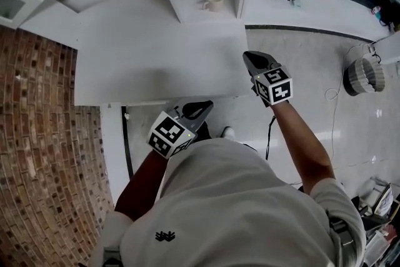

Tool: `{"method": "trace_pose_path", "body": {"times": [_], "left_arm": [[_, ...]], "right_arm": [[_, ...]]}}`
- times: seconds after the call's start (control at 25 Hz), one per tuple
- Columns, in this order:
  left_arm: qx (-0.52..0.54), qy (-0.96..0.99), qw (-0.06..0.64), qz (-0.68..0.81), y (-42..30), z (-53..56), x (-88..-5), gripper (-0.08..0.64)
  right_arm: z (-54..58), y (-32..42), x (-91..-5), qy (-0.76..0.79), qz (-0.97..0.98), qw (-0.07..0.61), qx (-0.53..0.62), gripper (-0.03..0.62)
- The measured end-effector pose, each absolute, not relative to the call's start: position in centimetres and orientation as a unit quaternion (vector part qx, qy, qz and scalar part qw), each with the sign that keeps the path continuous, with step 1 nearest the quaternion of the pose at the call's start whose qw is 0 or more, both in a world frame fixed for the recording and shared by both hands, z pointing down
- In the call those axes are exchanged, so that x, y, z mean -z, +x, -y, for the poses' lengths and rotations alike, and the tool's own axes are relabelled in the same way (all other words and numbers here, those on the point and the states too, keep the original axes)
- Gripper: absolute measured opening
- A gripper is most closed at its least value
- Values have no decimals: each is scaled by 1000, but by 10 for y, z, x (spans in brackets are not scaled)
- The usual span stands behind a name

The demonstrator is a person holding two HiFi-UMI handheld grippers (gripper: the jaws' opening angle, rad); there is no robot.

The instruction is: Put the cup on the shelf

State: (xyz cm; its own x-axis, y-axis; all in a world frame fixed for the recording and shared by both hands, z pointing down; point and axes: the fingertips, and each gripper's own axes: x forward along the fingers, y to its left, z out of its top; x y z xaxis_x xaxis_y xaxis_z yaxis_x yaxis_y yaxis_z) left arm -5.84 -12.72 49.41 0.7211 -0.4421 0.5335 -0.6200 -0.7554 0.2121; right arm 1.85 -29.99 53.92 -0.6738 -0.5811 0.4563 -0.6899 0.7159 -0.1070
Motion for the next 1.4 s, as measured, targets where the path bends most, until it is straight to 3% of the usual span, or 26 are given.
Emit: {"method": "trace_pose_path", "body": {"times": [0.8,1.4], "left_arm": [[-242,906,181,295,-31,47,-505,6],[-253,892,216,307,-37,3,-536,6]], "right_arm": [[141,55,-556,302,917,221,-139,12],[62,26,-568,216,935,239,-146,12]]}}
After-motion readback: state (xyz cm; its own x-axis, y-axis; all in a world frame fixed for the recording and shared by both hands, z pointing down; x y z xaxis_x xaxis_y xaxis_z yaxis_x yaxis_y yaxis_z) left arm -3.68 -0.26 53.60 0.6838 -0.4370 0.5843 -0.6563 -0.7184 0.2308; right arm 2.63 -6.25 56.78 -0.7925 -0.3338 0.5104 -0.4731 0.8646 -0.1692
